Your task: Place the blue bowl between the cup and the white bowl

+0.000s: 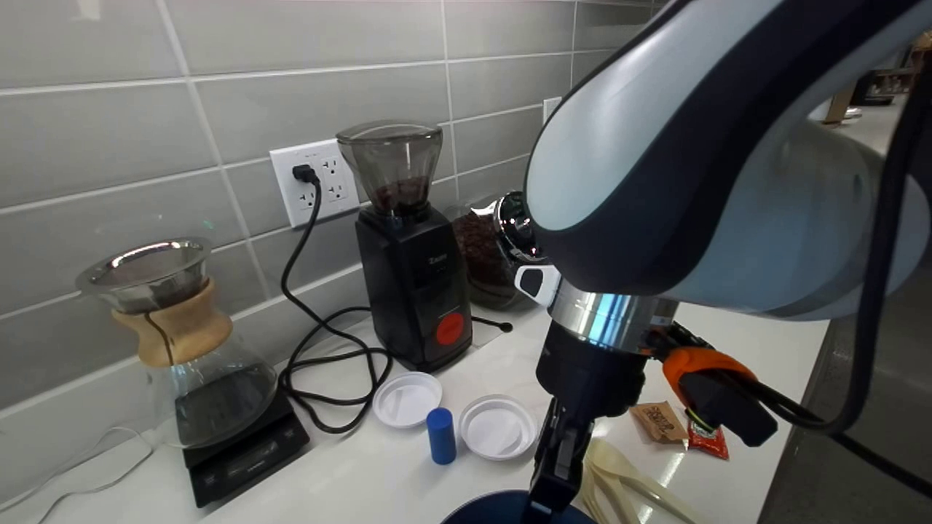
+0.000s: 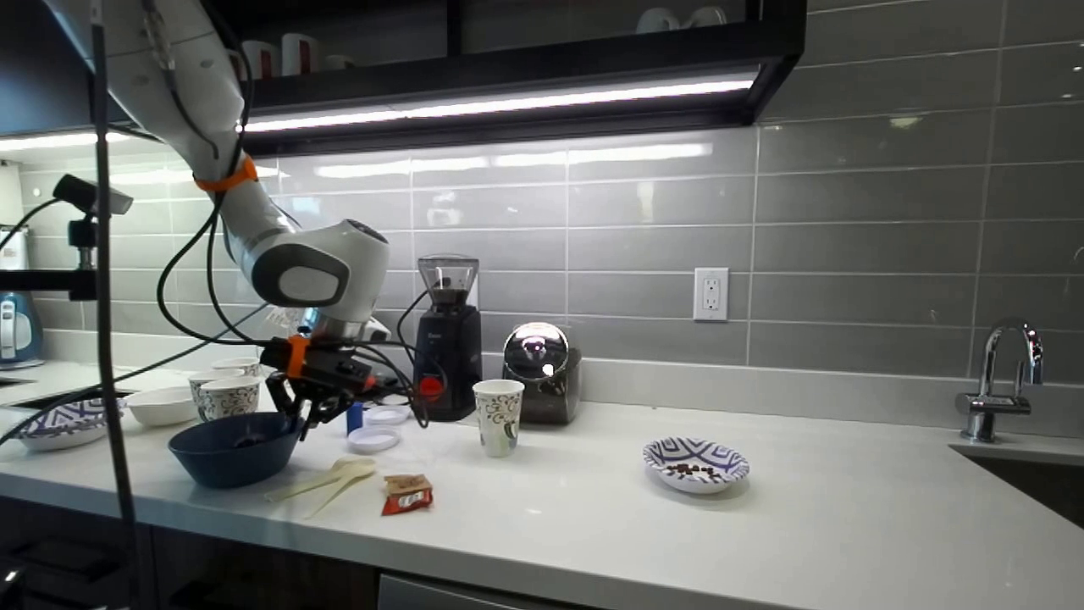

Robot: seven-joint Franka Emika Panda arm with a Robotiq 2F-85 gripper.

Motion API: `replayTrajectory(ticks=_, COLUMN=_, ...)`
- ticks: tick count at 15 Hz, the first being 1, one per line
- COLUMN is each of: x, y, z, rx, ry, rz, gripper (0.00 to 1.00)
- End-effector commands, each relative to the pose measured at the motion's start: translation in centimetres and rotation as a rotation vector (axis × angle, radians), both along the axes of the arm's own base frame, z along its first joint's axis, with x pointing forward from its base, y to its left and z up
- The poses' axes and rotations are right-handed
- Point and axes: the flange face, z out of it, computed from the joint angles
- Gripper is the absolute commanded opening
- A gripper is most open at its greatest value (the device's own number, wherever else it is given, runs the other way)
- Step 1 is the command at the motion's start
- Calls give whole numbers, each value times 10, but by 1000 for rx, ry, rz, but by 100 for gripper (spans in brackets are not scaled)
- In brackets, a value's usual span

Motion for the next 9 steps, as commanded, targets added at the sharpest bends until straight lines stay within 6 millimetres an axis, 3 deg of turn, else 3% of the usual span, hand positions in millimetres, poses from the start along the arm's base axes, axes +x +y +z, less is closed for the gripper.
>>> replayTrajectory(ticks=1, x=2, y=-3, z=-4, rx=7, ry=28, rz=28, gripper=19)
replayTrajectory(ticks=3, x=2, y=-5, z=-5, rx=3, ry=38, rz=32, gripper=15)
replayTrajectory(ticks=5, x=1, y=-8, z=-5, rx=0, ry=45, rz=35, gripper=3)
replayTrajectory(ticks=9, x=-2, y=-17, z=-3, rx=11, ry=84, rz=45, gripper=1)
